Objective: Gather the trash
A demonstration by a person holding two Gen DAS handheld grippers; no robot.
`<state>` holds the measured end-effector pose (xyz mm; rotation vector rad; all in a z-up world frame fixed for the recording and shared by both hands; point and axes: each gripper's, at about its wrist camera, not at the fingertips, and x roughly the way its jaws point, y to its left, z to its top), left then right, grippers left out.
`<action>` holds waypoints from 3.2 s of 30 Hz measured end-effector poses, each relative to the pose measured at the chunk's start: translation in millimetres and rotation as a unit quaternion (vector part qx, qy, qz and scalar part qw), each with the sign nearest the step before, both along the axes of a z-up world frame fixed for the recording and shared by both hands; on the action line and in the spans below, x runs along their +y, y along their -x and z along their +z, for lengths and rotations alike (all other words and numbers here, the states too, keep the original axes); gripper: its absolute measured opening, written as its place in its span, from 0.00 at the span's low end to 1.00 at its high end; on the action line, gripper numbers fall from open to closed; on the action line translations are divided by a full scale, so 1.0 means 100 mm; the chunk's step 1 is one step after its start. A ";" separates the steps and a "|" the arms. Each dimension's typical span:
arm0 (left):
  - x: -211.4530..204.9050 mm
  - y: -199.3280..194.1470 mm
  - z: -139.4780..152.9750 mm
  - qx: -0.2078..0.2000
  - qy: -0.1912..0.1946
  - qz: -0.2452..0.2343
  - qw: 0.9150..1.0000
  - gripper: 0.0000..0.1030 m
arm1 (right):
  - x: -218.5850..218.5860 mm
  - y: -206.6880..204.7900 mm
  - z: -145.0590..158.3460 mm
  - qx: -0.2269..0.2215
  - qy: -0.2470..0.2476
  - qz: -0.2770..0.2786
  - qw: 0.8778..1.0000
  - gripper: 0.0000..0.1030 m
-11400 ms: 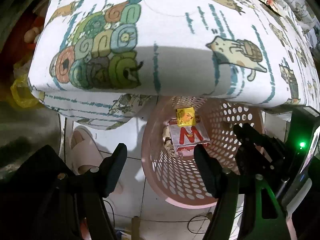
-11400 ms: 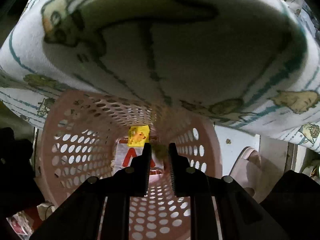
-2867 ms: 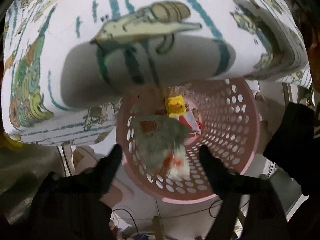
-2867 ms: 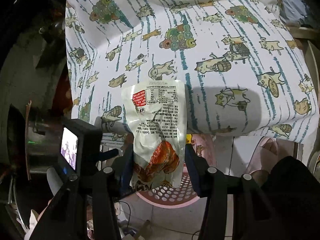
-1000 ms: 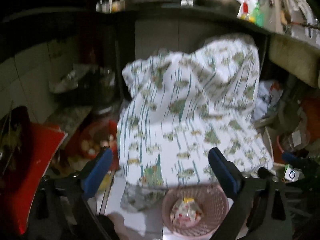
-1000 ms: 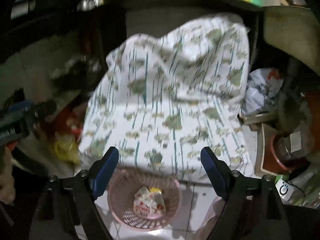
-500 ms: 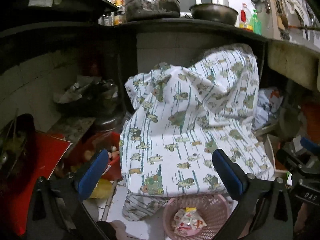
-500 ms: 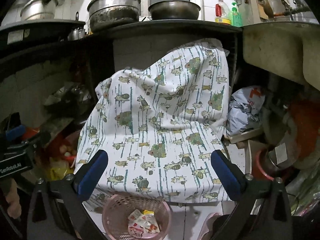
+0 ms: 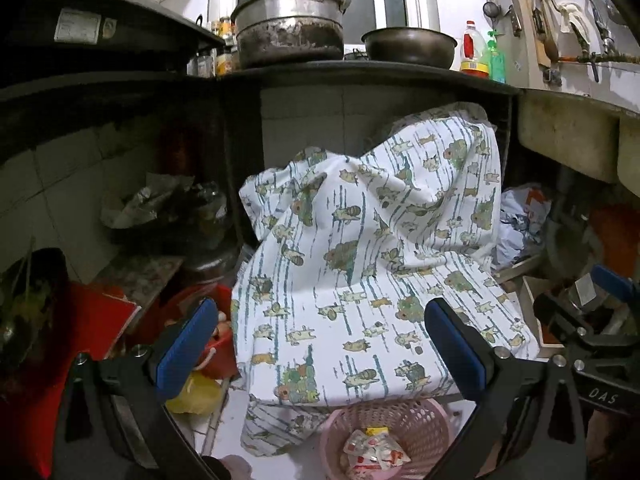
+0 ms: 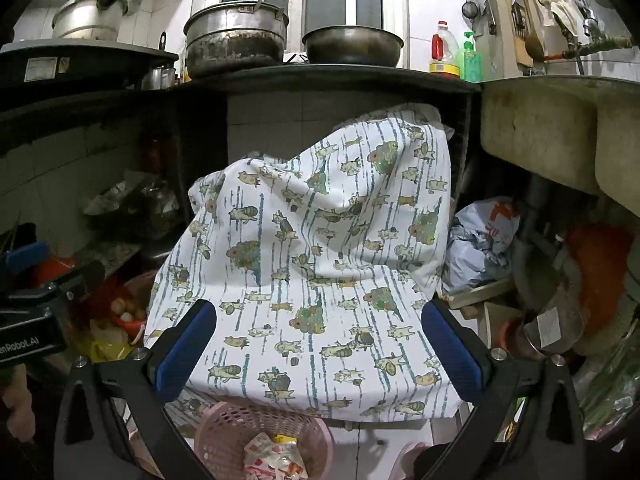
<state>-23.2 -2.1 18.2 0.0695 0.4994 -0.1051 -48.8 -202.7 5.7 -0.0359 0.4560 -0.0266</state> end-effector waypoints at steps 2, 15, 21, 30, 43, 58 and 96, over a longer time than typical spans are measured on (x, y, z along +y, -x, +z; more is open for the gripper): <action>-0.03 0.04 0.02 -0.011 -0.012 -0.002 1.000 1.00 | 0.00 0.00 0.00 0.004 -0.002 -0.001 1.000 1.00; -0.06 0.06 0.05 -0.003 -0.005 -0.004 1.000 1.00 | -0.10 0.01 0.05 0.008 -0.005 -0.018 1.000 1.00; -0.05 0.00 -0.01 0.016 0.000 -0.004 1.000 1.00 | -0.12 -0.02 0.03 0.011 -0.003 -0.027 1.000 1.00; 0.03 -0.10 -0.08 0.035 0.014 0.004 0.999 1.00 | -0.12 -0.11 -0.04 0.028 -0.002 -0.030 0.999 1.00; 0.09 -0.15 -0.11 0.039 0.014 0.016 0.999 1.00 | -0.07 -0.18 -0.13 0.045 0.003 -0.026 0.999 1.00; 0.11 -0.18 -0.15 0.048 0.016 0.015 0.999 1.00 | -0.05 -0.18 -0.15 0.048 0.006 -0.032 0.998 1.00; 0.18 -0.21 -0.19 0.048 0.007 0.016 0.999 1.00 | -0.04 -0.17 -0.17 0.051 0.003 -0.035 0.998 1.00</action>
